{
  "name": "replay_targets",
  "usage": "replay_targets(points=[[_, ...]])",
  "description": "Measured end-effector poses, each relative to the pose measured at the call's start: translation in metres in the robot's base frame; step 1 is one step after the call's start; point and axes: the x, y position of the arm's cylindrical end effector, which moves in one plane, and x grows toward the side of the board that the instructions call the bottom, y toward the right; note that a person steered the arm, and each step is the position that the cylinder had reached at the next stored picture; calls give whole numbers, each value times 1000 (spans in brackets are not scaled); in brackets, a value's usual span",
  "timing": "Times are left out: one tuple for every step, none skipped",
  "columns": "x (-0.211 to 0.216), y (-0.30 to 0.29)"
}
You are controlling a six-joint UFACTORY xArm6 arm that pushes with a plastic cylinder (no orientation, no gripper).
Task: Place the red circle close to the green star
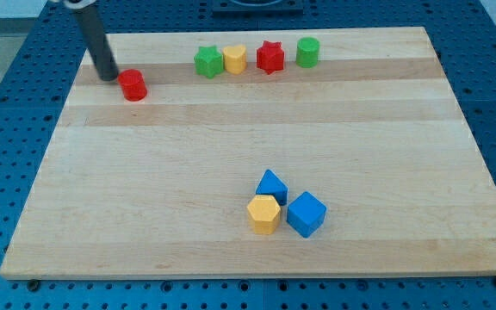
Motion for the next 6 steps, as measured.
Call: replay_targets(points=[[37,-1],[27,54],[-2,96],[2,102],[8,96],[-5,106]])
